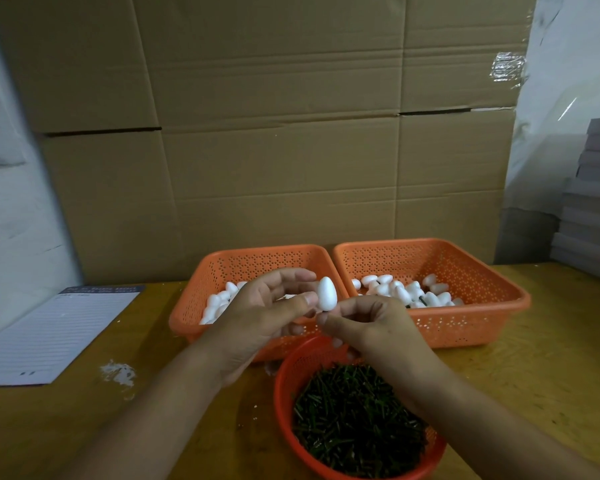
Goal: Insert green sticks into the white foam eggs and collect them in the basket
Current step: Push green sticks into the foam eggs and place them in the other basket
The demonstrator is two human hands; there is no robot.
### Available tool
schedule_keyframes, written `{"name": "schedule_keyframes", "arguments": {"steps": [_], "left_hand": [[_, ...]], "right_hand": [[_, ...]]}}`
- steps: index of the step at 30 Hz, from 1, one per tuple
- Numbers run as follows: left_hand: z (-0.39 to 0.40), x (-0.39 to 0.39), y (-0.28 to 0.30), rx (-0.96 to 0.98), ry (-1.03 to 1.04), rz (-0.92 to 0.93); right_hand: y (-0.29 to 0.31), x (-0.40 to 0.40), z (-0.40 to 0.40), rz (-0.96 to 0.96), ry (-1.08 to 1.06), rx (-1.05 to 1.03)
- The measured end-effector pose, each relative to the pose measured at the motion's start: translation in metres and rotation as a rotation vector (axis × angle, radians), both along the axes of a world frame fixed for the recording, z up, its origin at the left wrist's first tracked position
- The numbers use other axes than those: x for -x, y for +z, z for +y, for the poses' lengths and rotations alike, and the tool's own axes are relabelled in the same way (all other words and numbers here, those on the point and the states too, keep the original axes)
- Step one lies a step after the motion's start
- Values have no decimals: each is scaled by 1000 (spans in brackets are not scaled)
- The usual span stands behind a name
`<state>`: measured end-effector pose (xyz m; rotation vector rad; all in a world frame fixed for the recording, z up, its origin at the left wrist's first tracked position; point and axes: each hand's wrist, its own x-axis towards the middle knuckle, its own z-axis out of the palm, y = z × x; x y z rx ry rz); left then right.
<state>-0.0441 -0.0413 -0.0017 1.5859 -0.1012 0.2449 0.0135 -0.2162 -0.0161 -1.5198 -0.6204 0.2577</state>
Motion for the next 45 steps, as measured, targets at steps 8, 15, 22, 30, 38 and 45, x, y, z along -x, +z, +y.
{"name": "schedule_keyframes", "arguments": {"steps": [8,15,22,30,38,45], "left_hand": [[-7,1,2,-35,42,-33],[-9,0,1,-50,61,-79],[-4,-1,2,-22,62,-68],[-4,-1,0,36,21,-55],[-4,-1,0,35,10,-57],[-6,-3,-1,-39,59,-89]], "right_hand": [[0,2,2,-60,-91,15],[0,4,3,-74,-67,-16],[2,3,1,-6,22,-3],[5,6,1,20,43,15],[6,7,2,18,4,-7],[5,9,2,-5,-24,-23]]}}
